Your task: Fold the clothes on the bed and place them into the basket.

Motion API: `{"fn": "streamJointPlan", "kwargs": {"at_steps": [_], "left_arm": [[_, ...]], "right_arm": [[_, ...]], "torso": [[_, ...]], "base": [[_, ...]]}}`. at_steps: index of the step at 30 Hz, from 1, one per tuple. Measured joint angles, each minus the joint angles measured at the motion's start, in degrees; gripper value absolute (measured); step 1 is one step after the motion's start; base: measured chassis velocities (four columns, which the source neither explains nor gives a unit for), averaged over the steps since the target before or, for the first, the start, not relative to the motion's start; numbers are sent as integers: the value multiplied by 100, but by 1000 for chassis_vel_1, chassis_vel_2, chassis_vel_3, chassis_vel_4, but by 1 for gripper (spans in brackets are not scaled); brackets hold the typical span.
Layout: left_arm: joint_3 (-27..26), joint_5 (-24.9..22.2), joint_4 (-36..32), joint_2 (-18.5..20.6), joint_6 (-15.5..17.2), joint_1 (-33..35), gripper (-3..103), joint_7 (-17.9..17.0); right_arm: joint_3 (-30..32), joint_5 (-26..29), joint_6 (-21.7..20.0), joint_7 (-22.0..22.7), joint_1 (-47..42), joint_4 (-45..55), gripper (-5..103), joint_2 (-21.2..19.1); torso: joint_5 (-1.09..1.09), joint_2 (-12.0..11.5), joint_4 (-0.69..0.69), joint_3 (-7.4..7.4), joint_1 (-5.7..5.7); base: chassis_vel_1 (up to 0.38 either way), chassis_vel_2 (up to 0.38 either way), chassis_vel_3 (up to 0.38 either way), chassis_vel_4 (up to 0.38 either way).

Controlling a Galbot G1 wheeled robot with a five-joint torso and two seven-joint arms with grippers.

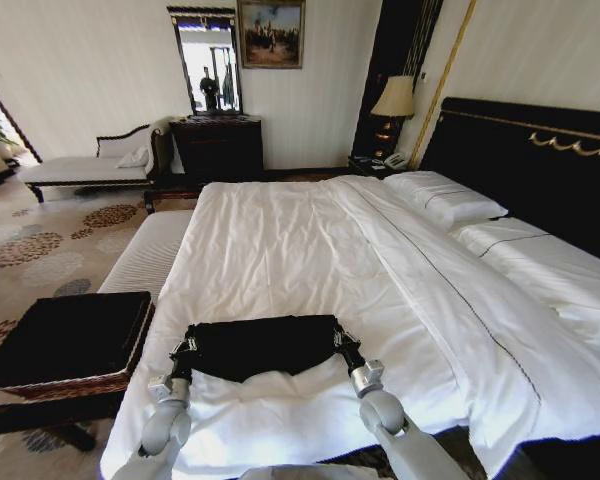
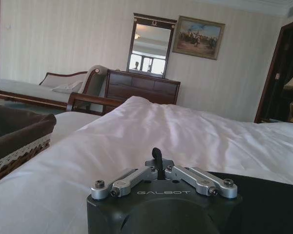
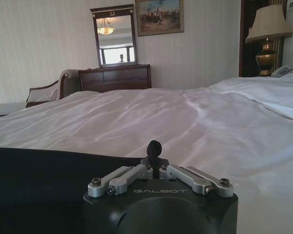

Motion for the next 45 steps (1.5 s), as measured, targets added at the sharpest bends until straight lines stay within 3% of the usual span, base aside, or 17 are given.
{"fn": "streamJointPlan", "kwargs": {"at_steps": [19, 21, 25, 26, 28, 29, 31, 33, 35, 36, 38, 40, 42, 44, 45], "left_arm": [[-22, 201, -191, 94, 54, 223, 2, -145], [-30, 220, -254, 103, 83, 268, 2, -151], [-122, 236, -692, 123, 212, 463, 23, -197], [-122, 236, -692, 123, 212, 463, 23, -197], [-207, 245, -982, 175, 255, 607, 28, -219], [-264, 240, -1139, 221, 286, 682, 34, -225], [-342, 165, -1368, 351, 412, 734, 44, -254], [-347, 127, -1426, 422, 519, 686, 44, -302], [-169, 41, -1430, 672, 962, 360, 55, -561], [9, 4, -1362, 808, 1178, 162, 60, -703], [170, -54, -1309, 910, 1325, 15, 66, -764], [587, -298, -1185, 1154, 1646, -323, 77, -890], [1013, -499, -1056, 1357, 1854, -686, 82, -978], [1230, -571, -984, 1440, 1943, -866, 82, -1007], [1405, -631, -910, 1495, 2009, -1030, 92, -1026]], "right_arm": [[41, -122, -7, -148, -207, 115, 1, -71], [62, -149, -9, -168, -245, 141, 6, -83], [205, -156, -25, -173, -419, 369, 22, -152], [205, -156, -25, -173, -419, 369, 22, -152], [300, -117, -55, -126, -501, 552, 33, -196], [355, -67, -81, -88, -548, 677, 33, -237], [443, 53, -202, 3, -591, 907, 43, -382], [456, 127, -289, 37, -576, 994, 49, -508], [364, 327, -593, 100, -367, 1106, 54, -836], [240, 482, -825, 132, -179, 1131, 65, -993], [96, 619, -1020, 158, 11, 1133, 65, -1101], [-288, 1036, -1423, 245, 568, 1114, 76, -1300], [-707, 1522, -1716, 298, 1144, 1006, 86, -1418], [-888, 1683, -1805, 313, 1376, 936, 86, -1443], [-1096, 1847, -1892, 322, 1602, 853, 91, -1451]], "torso": [[-1, 0, 0, 0, 0], [-1, 0, 0, 0, 0], [-1, 0, -1, 0, 0], [-1, 0, -1, 0, 0], [0, 0, 0, 0, 0], [0, 0, 0, 0, 0], [1, 1, 1, 0, -1], [0, 1, 1, 0, -1], [-1, 1, -1, -1, -1], [-1, 1, -3, 0, -1], [-1, 0, -3, 1, -1], [-1, 0, 2, 2, 0], [0, 0, 2, 2, 1], [-1, 0, 2, 1, 0], [-3, 0, 1, 1, 1]], "base": [[0, 0, 0, 0], [0, 0, 0, 0], [0, 0, 0, 0], [0, 0, 0, 0], [0, 0, 0, 0], [0, 0, 0, 0], [0, 0, 0, 0], [0, 0, 0, 0], [0, 0, 0, 0], [0, 0, 0, 0], [0, 0, 0, 0], [0, 0, 0, 0], [0, 0, 0, 0], [0, 0, 0, 0], [0, 0, 0, 0]]}}
